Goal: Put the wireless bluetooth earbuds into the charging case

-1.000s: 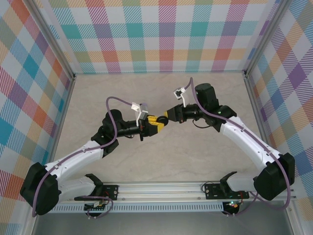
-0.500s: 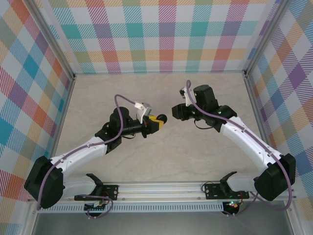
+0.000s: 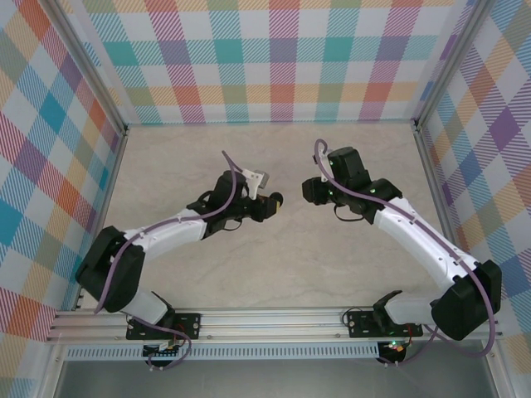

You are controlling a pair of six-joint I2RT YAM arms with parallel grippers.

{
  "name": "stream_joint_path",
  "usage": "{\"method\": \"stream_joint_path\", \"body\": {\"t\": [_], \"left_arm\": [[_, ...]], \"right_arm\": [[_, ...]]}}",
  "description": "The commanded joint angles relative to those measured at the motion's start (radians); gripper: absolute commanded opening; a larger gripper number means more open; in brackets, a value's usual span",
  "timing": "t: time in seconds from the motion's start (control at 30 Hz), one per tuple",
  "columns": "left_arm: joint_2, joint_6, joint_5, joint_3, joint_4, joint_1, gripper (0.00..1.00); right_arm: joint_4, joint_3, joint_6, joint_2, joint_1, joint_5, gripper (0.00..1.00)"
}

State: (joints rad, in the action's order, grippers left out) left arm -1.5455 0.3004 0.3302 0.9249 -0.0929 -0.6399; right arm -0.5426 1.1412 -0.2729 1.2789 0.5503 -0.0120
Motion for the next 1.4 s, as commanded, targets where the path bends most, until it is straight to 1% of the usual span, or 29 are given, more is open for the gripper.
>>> {"method": "stream_joint_path", "body": {"t": [0.0,0.07,0.23,0.43,0.53,0.67,0.9,0.97,1.1,1.17,1.27,1.37], "left_arm": [[-0.083,0.061,-0.024,0.102,0.147,0.018,0.00],[-0.132,0.070,-0.001,0.131,0.161,0.023,0.00],[-0.224,0.085,0.007,0.186,0.170,0.032,0.00],[-0.328,0.098,0.048,0.268,0.197,0.049,0.00],[-0.359,0.098,0.064,0.299,0.210,0.054,0.00],[-0.394,0.105,0.056,0.326,0.230,0.064,0.00],[-0.446,0.125,0.083,0.344,0.231,0.077,0.01],[-0.453,0.126,0.081,0.346,0.235,0.078,0.04],[-0.464,0.127,0.046,0.357,0.268,0.080,0.18],[-0.464,0.127,0.036,0.353,0.272,0.080,0.27],[-0.458,0.118,0.025,0.348,0.284,0.082,0.34],[-0.445,0.105,0.004,0.343,0.296,0.082,0.47]], "right_arm": [[-0.017,-0.025,-0.003,-0.026,0.002,-0.020,0.33],[-0.017,-0.035,-0.010,-0.029,0.001,-0.019,0.33],[-0.023,-0.051,-0.017,-0.031,0.002,-0.028,0.34],[-0.038,-0.048,-0.016,-0.020,0.002,-0.020,0.34],[-0.041,-0.047,-0.018,-0.021,0.001,-0.016,0.34],[-0.045,-0.046,-0.019,-0.014,0.001,-0.009,0.35],[-0.045,-0.042,-0.020,-0.006,0.002,-0.003,0.35],[-0.047,-0.043,-0.019,-0.004,0.001,-0.004,0.35],[-0.053,-0.043,-0.017,-0.004,0.002,-0.012,0.36],[-0.053,-0.044,-0.018,-0.005,0.002,-0.018,0.36],[-0.054,-0.047,-0.018,-0.006,0.002,-0.030,0.36],[-0.056,-0.047,-0.016,-0.001,0.001,-0.043,0.37]]}}
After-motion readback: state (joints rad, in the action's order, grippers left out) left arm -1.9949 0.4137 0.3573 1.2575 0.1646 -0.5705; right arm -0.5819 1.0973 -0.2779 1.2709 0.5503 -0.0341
